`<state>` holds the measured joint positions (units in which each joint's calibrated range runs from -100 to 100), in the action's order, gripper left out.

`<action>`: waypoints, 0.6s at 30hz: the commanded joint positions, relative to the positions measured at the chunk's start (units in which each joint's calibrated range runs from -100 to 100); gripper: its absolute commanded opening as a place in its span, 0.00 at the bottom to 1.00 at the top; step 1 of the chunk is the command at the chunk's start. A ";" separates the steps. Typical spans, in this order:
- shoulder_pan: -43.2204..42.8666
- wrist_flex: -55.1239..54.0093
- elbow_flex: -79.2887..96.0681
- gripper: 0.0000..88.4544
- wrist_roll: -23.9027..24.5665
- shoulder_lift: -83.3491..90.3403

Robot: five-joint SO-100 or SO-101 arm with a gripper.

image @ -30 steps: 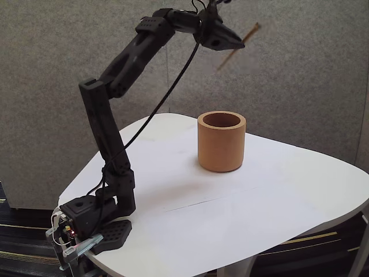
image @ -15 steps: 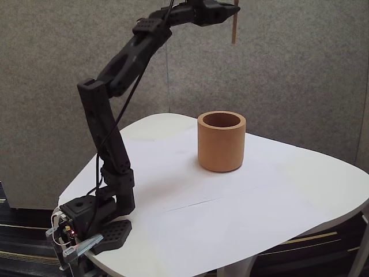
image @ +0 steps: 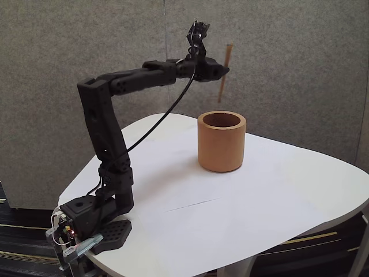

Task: Grab the pen and put it in the pen holder.

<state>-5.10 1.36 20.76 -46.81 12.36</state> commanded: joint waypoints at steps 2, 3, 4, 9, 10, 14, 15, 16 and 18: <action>0.64 -4.24 3.34 0.01 -0.23 1.26; 0.93 -4.24 3.43 0.01 -0.23 1.10; 1.22 -4.24 3.43 0.01 -0.23 0.85; 2.10 -4.24 5.23 0.01 -0.23 0.85; 2.54 -4.24 6.77 0.01 -0.23 1.02; 2.62 -5.17 14.17 0.01 -0.23 1.34; 2.40 -5.93 15.25 0.01 -0.23 1.42; 2.18 -6.86 16.06 0.01 -0.23 1.42; 1.88 -7.63 17.24 0.01 -0.23 1.42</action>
<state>-2.75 -3.90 36.91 -46.81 12.28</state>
